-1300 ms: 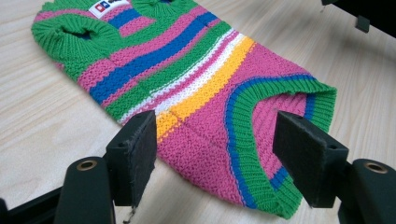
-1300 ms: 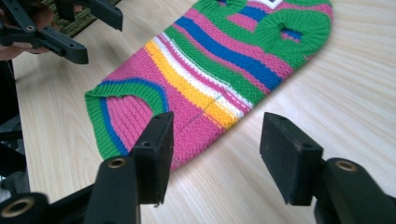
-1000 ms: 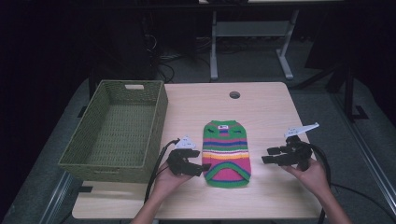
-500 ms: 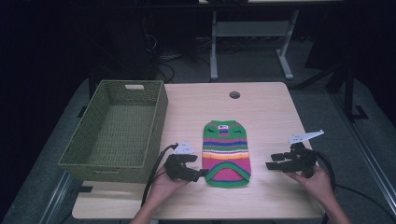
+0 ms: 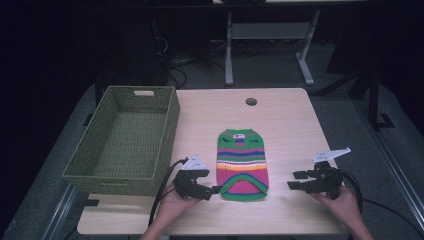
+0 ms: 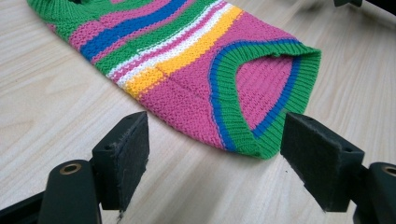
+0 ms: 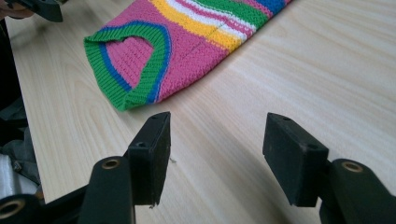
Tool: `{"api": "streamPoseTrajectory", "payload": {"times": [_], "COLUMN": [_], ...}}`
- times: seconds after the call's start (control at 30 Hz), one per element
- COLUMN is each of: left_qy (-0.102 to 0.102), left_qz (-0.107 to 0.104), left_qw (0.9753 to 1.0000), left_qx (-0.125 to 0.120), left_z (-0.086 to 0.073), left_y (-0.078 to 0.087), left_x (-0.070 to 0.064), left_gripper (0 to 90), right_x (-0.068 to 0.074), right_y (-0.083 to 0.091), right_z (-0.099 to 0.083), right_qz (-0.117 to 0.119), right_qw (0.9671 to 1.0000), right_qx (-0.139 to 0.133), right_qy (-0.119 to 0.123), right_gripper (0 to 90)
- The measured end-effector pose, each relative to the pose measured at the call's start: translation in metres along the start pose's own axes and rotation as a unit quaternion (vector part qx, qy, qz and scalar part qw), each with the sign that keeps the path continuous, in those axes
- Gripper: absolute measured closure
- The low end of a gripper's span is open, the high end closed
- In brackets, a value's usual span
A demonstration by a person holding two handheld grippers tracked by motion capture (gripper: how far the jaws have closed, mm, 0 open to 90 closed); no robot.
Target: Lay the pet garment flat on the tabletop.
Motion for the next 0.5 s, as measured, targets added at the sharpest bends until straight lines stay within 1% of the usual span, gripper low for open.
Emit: {"api": "streamPoseTrajectory", "payload": {"times": [0.1, 0.13, 0.17, 0.23, 0.27, 0.4, 0.43, 0.47, 0.5], "left_qy": [-0.002, -0.005, 0.0, 0.0, -0.005, -0.002, -0.006, -0.001, 0.0], "left_qz": [0.002, 0.003, 0.001, -0.002, -0.001, 0.0, 0.001, -0.001, -0.001], "left_qw": [1.0, 1.0, 1.0, 1.0, 1.0, 1.0, 1.0, 1.0, 1.0], "left_qx": [-0.001, -0.002, -0.002, 0.002, 0.004, 0.005, 0.005, 0.005, 0.006], "left_z": [-0.001, -0.002, -0.002, -0.004, -0.005, -0.01, -0.011, -0.012, -0.013], "left_y": [0.002, 0.002, 0.003, 0.003, 0.003, 0.002, 0.002, 0.003, 0.003], "left_x": [-0.002, -0.002, -0.003, -0.004, -0.005, -0.008, -0.008, -0.009, -0.009], "left_gripper": [22.8, 22.8, 22.7, 22.1, 21.9, 21.6, 21.6, 21.6, 21.6], "right_x": [-0.002, -0.002, -0.002, -0.003, -0.004, -0.003, -0.001, -0.001, 0.0], "right_y": [0.001, 0.002, 0.002, 0.004, 0.004, 0.008, 0.009, 0.01, 0.011], "right_z": [-0.004, -0.007, -0.009, -0.012, -0.014, -0.019, -0.021, -0.023, -0.024], "right_qz": [0.001, -0.002, -0.003, -0.003, -0.003, -0.01, -0.014, -0.018, -0.018], "right_qw": [1.0, 1.0, 1.0, 0.9999, 0.9999, 0.9998, 0.9997, 0.9995, 0.9995], "right_qx": [-0.005, -0.006, -0.007, -0.008, -0.012, -0.016, -0.02, -0.024, -0.026], "right_qy": [0.001, -0.003, -0.006, -0.007, -0.007, -0.004, -0.006, -0.001, -0.002], "right_gripper": [40.4, 39.7, 39.6, 39.1, 38.7, 37.9, 37.5, 37.2, 37.1]}}
Point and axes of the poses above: each handheld gripper's, and its own axes: y roughly backward along the jaws, z roughly out of its top, x roughly to its left, the point moved 1 cm from there along -y, roughly forward along the jaws, and after that the axes turned 13 degrees about -y, right-handed, at the moved point
